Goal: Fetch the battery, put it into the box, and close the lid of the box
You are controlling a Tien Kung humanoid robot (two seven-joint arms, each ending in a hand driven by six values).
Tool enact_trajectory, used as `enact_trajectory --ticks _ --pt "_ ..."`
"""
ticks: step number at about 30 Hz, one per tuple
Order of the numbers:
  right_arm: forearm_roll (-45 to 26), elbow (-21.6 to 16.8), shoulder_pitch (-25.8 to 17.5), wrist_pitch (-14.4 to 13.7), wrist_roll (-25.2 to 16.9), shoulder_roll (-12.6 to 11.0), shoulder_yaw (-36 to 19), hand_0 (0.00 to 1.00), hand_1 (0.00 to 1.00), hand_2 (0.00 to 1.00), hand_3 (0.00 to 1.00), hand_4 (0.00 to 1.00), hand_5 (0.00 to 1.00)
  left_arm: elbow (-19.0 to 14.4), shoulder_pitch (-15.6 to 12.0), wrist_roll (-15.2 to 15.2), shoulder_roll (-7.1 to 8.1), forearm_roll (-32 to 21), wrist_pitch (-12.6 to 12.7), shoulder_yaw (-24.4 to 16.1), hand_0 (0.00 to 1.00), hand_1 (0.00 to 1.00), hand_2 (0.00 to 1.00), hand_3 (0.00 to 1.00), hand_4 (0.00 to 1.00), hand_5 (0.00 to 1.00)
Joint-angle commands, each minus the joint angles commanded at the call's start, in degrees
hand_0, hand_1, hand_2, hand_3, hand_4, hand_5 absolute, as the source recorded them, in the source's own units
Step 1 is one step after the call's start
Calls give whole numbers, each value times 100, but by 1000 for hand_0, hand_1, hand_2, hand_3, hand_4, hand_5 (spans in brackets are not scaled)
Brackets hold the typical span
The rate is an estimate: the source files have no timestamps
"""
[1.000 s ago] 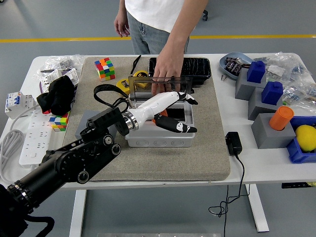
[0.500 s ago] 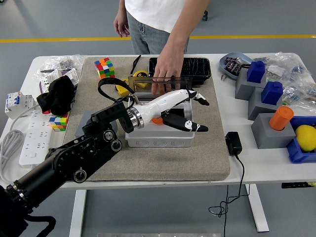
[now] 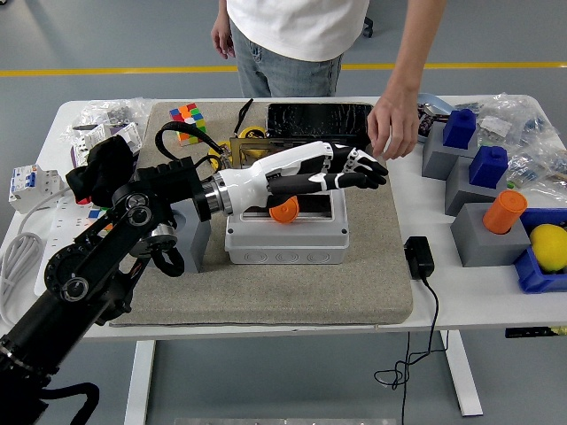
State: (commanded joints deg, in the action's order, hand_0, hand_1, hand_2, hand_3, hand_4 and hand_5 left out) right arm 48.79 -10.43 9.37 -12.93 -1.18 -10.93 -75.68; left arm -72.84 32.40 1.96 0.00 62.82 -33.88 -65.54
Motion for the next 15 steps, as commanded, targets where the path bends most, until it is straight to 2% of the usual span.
enact_trajectory --ticks 2,3,8,9,11,12,14,15 --pt "-1 1 -8 0 4 0 6 818 767 751 798 998 998 -29 -43 -159 0 -484 261 -165 795 772 736 719 998 820" --pt "-2 3 -13 0 8 -1 13 817 767 750 798 998 998 -40 -67 -264 0 -697 394 -256 798 822 795 769 998 856" --pt "-5 4 -24 -4 25 -11 24 817 767 750 798 998 998 10 -141 -881 0 -1926 1531 -691 798 822 795 769 998 856" --pt "-10 3 -27 -6 28 -13 31 817 766 750 798 998 998 36 -150 -932 0 -2187 1722 -742 856 904 871 843 998 998" --pt "-14 3 -31 -9 33 -14 37 817 766 750 798 998 998 74 -160 -983 0 -2587 1954 -799 856 904 871 843 998 998" --pt "-10 5 -33 -9 37 -15 37 817 766 750 798 998 998 124 -177 -1029 0 -2804 2153 -894 856 904 871 843 998 998" --pt "-19 3 -42 -12 39 -11 49 817 766 750 798 998 998 162 -210 -1056 0 -2483 2407 -1028 856 904 871 843 998 998" --pt "-20 3 -45 -12 39 -10 53 817 766 750 798 998 998 172 -220 -1067 0 -2224 2531 -1074 890 940 910 888 998 998"
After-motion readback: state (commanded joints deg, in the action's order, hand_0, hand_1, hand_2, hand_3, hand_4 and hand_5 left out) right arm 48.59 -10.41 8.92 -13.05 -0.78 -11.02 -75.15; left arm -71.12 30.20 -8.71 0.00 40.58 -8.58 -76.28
